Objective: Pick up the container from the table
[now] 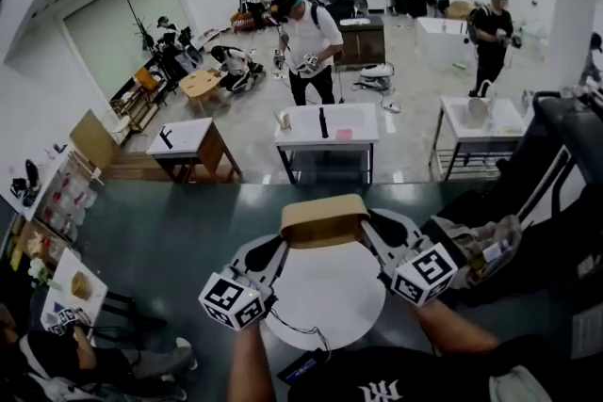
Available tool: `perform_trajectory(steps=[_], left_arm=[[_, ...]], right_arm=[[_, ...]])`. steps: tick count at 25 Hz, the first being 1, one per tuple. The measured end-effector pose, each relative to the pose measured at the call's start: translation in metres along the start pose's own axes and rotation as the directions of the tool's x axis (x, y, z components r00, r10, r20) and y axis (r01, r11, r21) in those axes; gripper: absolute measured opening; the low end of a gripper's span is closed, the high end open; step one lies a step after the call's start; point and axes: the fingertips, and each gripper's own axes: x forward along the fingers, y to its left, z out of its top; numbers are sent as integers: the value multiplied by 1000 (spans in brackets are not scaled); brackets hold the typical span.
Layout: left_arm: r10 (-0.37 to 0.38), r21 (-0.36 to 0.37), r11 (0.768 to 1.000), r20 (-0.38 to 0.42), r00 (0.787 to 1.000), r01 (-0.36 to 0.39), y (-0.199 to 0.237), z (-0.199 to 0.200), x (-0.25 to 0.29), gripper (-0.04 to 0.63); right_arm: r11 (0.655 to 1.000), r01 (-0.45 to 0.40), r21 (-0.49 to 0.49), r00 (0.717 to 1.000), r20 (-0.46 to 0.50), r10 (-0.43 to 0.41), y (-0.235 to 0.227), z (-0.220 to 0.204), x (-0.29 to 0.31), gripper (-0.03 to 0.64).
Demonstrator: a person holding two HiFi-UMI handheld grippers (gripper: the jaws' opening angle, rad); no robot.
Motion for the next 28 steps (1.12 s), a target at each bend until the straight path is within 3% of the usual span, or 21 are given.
perform_trajectory(steps=[15, 24, 28], left_arm=[[65, 102, 993, -41, 997, -61, -111, 24, -18, 18], [75, 131, 989, -30, 997, -70, -133, 35, -32, 18], [74, 110, 991, -12, 997, -72, -127, 31, -41, 18]], right_arm=[[998, -58, 23, 993, 108, 55, 7, 29, -93, 63], [998, -64, 26, 987, 149, 60, 18, 34, -108, 60], [998, -67, 13, 989, 129, 65, 27, 33, -105, 60]])
